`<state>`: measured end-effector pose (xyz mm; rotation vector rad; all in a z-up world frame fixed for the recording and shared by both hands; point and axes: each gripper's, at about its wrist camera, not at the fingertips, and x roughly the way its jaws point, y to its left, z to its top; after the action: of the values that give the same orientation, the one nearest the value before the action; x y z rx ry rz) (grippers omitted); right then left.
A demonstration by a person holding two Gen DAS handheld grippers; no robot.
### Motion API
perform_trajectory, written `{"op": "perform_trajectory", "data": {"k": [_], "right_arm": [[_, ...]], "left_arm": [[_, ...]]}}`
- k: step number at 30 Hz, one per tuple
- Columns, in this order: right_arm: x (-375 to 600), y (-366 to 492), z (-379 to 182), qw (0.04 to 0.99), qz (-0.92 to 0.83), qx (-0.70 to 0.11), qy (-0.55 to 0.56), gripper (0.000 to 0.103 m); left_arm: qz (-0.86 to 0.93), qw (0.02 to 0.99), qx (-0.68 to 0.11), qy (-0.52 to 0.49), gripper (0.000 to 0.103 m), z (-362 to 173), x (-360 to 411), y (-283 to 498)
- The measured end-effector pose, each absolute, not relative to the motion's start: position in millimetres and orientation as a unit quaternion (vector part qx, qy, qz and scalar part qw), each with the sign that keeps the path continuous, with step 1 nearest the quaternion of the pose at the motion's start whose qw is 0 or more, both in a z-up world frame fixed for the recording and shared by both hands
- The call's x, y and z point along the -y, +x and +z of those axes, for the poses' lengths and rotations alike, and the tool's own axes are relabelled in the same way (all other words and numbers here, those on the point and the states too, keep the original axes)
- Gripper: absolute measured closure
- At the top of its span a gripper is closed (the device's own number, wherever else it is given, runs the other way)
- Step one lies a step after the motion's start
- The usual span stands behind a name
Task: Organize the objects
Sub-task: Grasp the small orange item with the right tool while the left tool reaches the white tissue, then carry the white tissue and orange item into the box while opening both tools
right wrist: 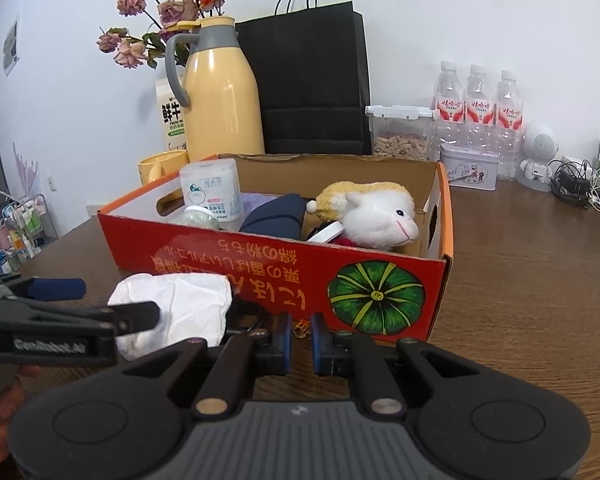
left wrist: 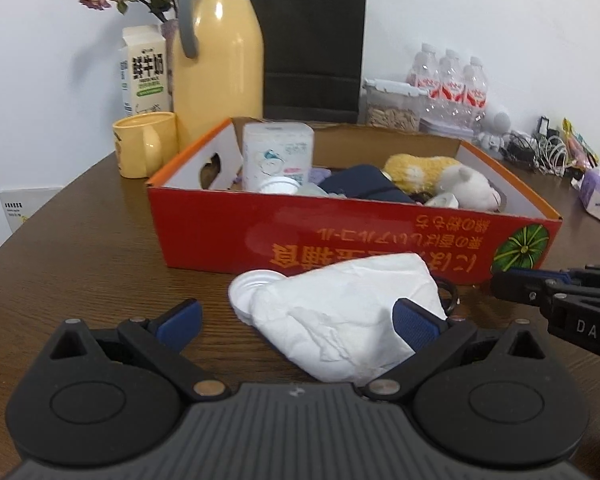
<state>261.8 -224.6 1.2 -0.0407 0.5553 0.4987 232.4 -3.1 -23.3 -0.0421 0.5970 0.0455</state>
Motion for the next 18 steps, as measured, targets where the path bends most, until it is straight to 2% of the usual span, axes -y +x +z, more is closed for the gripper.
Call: {"op": "perform_trajectory", "data": {"k": [9, 10, 14, 18], "right_arm": [[223.1, 257.4, 2.3, 0.931, 0.247, -0.267, -0.025, 0.094], [222.9, 257.2, 2.3, 0.931, 0.248, -0.267, -0.025, 0.094], [222.1, 256.6, 2.5, 0.931, 0.247, -0.266, -0.026, 0.094], [221.7, 255.6, 2.9, 0.931, 0.249, -0.264, -0.027, 0.094]], "left_arm": [[0.014, 0.948, -0.317, -0.007, 0.000, -32.0, 12.6, 243.4], [0.011, 0.948, -0.317, -0.006, 0.004, -32.6, 12.9, 242.4], [0.005, 0.953, -0.304, -0.003, 0.032, -31.7, 17.8, 232.2], [0.002, 0.958, -0.288, -0.008, 0.042, -29.0, 18.7, 221.8]]}}
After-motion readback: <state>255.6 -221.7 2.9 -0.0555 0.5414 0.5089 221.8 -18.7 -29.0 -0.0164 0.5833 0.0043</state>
